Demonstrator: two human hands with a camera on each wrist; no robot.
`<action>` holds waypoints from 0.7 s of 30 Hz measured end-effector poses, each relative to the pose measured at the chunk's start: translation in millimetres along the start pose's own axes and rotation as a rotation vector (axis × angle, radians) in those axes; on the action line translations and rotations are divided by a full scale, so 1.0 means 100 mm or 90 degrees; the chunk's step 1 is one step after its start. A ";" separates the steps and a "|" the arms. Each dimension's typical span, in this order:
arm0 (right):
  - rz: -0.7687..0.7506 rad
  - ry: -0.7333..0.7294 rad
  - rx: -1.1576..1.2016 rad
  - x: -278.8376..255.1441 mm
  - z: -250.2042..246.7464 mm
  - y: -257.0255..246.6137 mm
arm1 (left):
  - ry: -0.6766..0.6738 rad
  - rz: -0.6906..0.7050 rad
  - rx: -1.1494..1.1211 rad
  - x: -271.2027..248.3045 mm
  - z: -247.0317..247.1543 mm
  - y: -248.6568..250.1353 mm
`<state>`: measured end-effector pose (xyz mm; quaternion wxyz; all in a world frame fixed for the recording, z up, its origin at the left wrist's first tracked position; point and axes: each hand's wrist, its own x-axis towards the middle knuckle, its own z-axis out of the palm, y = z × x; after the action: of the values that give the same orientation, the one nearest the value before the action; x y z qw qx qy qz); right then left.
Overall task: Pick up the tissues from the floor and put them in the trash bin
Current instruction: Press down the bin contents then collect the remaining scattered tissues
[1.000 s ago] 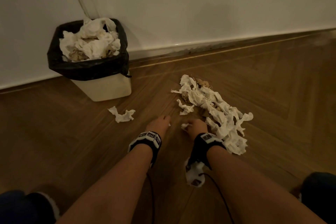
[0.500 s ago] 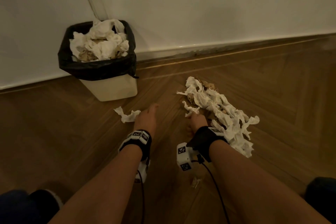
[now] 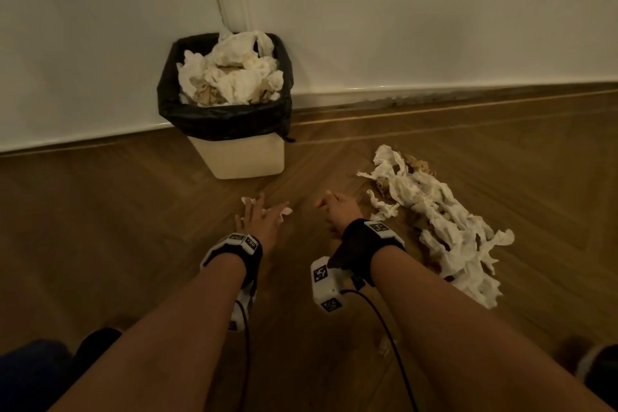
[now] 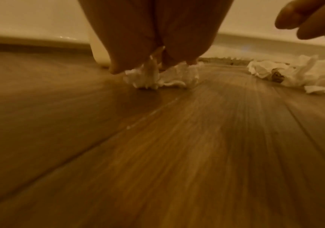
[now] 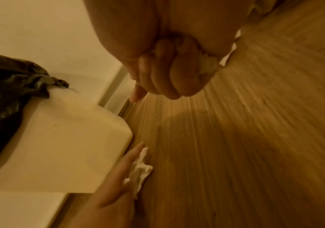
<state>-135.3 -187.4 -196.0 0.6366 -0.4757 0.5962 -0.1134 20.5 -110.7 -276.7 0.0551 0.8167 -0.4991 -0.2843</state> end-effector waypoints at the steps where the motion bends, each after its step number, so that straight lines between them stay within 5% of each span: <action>1: 0.005 -0.006 -0.001 0.01 0.04 -0.01 | 0.005 -0.016 -0.001 -0.01 0.05 -0.01; 8: 0.080 -0.069 0.058 0.09 0.11 -0.09 | 0.138 -0.021 0.057 -0.03 0.25 -0.11; 15: 0.078 -0.098 0.123 0.13 0.02 -0.09 | 0.159 -0.043 0.148 -0.14 0.20 -0.22; 21: 0.045 -0.081 0.012 0.05 -0.10 -0.13 | 0.153 -0.054 0.035 -0.18 0.00 0.04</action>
<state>-137.2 -203.2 -188.0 0.6815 -0.4542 0.5700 -0.0659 11.0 -97.2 -267.3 0.0796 0.8664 -0.4617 -0.1727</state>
